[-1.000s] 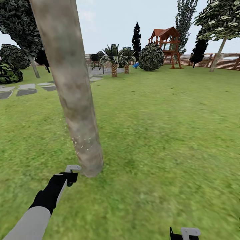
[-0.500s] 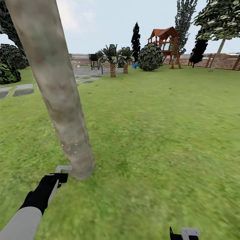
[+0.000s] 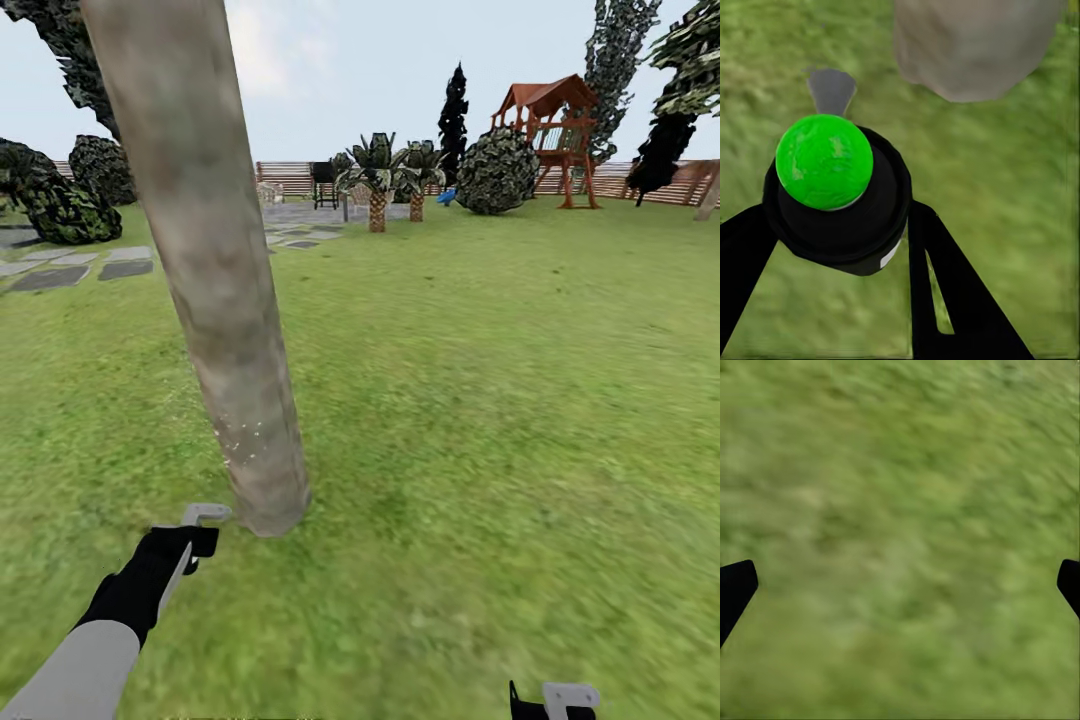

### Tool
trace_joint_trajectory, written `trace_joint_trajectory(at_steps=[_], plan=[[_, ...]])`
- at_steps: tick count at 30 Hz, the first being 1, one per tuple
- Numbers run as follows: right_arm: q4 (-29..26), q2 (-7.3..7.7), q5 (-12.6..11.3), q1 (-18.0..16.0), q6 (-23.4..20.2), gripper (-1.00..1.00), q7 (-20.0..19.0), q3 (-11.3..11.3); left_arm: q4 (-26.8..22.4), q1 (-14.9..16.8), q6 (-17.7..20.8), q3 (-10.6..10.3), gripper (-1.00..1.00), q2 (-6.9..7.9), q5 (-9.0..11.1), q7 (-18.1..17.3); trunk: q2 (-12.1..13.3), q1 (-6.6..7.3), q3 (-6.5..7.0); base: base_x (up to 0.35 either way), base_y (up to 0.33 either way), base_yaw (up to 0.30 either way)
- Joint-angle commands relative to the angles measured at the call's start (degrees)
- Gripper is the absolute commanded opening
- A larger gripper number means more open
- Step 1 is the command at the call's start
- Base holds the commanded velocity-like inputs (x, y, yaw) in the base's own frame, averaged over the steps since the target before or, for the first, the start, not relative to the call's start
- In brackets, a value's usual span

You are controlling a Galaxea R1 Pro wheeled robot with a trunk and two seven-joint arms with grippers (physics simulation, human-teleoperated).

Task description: In the garden, pick up the pesticide atomizer on the floor and spray pesticide onto both trees until each tree trunk is fully covered.

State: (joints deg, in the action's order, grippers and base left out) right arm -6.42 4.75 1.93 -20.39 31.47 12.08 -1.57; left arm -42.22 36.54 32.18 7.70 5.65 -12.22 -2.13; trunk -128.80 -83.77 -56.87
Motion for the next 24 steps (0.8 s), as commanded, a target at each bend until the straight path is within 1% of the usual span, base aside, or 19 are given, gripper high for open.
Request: trace_joint_trajectory(at_steps=[1, 2, 7, 13, 24], plan=[[0.0, 0.0, 0.01, 0.0, 0.0, 1.0, 0.01, -0.01, 0.1, 0.02, 0.29, -1.07, -1.0, -0.63, -0.52, 0.02, 0.0, 0.0, 0.0, 0.0, 0.0, 0.274], [0.0, 0.0, 0.01, 0.0, 0.0, 1.0, -0.02, -0.01, 0.17, 0.02, 0.83, -2.45, -1.0, -1.07, -0.48, 0.02, 0.0, 0.0, 0.0, 0.0, 0.0, 0.274], [0.0, 0.0, 0.01, 0.0, 0.0, 1.0, -0.03, -0.01, -0.16, 0.02, 0.91, -2.53, -1.0, -0.99, -0.34, 0.09, 0.0, 0.0, 0.0, 0.0, -0.192, 0.248], [0.0, 0.07, 0.01, 0.0, 0.0, 1.0, 0.05, -0.01, -0.3, 0.02, 0.55, -2.68, -1.0, -1.33, -0.18, 0.36, 0.0, 0.0, 0.0, 0.0, -0.267, 0.024], [0.0, 0.09, 0.01, 0.0, 0.0, 1.0, 0.05, -0.01, -0.41, 0.02, 0.51, -2.44, -1.0, -1.26, -0.18, 0.38, 0.0, 0.0, 0.0, 0.0, -0.269, 0.0]])
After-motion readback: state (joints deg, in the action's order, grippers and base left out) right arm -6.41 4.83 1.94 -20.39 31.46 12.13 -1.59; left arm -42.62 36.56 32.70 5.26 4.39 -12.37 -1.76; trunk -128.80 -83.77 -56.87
